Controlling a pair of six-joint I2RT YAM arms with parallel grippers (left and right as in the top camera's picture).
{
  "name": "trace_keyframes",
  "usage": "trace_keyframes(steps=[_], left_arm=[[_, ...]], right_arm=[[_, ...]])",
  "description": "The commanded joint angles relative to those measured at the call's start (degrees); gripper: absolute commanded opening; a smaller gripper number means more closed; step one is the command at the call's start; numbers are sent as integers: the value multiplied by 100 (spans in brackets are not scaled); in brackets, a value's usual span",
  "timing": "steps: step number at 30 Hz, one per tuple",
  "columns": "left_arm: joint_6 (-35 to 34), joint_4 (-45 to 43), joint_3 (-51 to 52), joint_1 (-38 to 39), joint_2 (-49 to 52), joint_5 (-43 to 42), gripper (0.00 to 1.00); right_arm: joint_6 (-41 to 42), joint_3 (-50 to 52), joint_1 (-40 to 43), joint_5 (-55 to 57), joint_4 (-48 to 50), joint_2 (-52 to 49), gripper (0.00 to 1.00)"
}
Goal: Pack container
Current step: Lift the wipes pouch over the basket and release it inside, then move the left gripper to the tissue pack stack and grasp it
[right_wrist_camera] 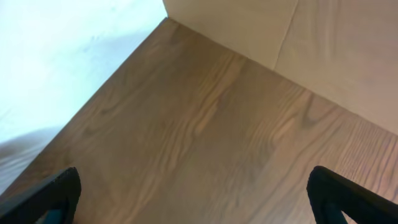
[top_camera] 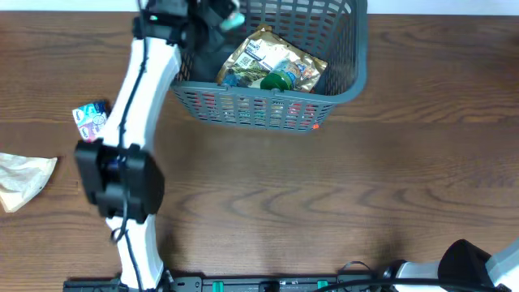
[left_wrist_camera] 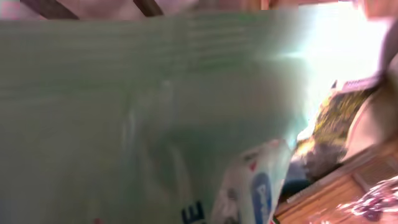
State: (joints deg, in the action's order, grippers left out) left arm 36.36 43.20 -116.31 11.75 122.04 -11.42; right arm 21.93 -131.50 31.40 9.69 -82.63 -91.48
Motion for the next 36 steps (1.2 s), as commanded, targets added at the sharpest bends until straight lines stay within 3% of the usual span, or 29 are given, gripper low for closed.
trace_keyframes(steps=[1,2,5,9,12,16,20,24,27,29,31,36], left_arm=[[92,179,-7,-9,210,-13,17],[92,282,-7,-9,240,-13,39],[90,404,-7,-9,181,-13,85],[94,424,-9,13,-168,7,95],[94,341,-26,57,-745,127,97],[79,323,-57,76,-1665,909,99],[-573,455,-57,-59,-2564,1950,98],[-1773,949,-57,-664,-3233,2271,98],[-3355,1711,-55,-1399,-3493,2267,99],[-4846,2553,-50,-1974,-3534,2262,98],[-5740,3316,116,-2468,-3488,2262,98],[-5678,3244,1134,-3021,-3434,2269,99]], right_arm=[[-63,4,50,-9,-39,31,99],[-85,4,50,-7,-37,31,99],[-96,4,50,-9,-35,31,99],[-98,4,50,-9,-35,31,99],[-98,4,50,-9,-35,31,99],[-98,4,50,-9,-31,31,99],[-103,4,50,-9,-24,31,99],[-144,4,50,-11,-28,31,99],[-142,4,50,-20,-28,31,99],[-142,4,50,-127,-24,31,99],[-142,4,50,-254,9,31,99],[-142,4,44,-354,120,31,99]])
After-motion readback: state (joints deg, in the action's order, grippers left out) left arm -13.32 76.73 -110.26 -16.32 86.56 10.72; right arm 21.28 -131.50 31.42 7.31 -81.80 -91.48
